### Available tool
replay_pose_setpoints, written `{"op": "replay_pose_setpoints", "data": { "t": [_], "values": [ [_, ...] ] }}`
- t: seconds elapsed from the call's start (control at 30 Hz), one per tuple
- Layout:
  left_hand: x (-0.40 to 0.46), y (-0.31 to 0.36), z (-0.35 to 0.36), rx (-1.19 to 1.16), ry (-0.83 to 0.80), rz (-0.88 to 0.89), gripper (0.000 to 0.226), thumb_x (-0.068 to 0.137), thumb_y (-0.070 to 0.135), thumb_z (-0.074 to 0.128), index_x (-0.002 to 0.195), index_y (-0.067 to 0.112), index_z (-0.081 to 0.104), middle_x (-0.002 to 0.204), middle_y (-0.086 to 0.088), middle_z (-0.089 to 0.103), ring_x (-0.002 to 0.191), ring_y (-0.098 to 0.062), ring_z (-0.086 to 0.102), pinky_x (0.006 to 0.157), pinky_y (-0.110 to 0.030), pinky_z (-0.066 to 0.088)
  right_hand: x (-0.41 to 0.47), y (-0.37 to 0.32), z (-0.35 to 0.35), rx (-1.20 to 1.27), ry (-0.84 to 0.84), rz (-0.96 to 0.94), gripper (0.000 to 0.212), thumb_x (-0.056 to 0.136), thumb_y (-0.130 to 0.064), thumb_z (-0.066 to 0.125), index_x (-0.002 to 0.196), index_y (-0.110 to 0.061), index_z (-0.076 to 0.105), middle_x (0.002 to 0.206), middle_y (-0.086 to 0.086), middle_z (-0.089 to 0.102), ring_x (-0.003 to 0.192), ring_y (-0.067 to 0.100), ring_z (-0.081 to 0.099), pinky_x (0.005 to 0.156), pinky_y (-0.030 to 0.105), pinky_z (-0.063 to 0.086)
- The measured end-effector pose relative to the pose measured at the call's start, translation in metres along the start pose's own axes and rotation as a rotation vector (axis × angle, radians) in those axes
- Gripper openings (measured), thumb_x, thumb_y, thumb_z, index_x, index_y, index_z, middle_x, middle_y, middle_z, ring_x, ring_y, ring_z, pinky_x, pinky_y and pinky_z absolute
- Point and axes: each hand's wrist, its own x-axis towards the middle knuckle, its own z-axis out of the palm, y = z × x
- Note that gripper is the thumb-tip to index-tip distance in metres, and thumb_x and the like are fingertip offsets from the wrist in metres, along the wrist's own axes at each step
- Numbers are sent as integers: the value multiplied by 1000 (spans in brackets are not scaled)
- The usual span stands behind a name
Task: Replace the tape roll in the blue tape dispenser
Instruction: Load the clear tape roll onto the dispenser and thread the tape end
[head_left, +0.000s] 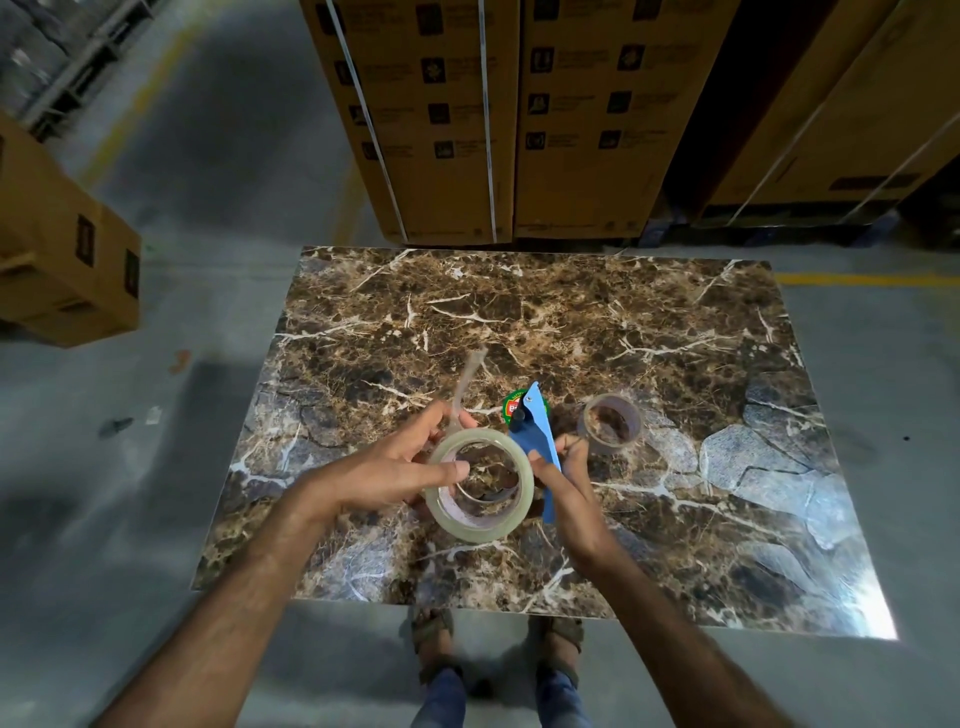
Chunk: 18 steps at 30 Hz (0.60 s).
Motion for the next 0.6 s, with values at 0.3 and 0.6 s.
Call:
{"op": "replay_pose_setpoints", "data": {
  "t": [0.3,0.6],
  "values": [
    [-2,9,-11,-51,-77,-20,37,91,40,65,116,34,38,132,-15,47,112,-34,69,73,-54,65,-5,2,-3,-2,-57,22,24,105,-26,51,106,-15,30,105,13,43,85,19,51,60,25,57],
    [-4,12,-9,12,-58,14,40,96,34,65,123,25,37,128,-11,48,81,-15,73,62,-29,60,-8,2,-1,67,-39,41,31,87,-30,55,103,-16,31,96,9,45,78,16,52,54,23,52]
  ]
}}
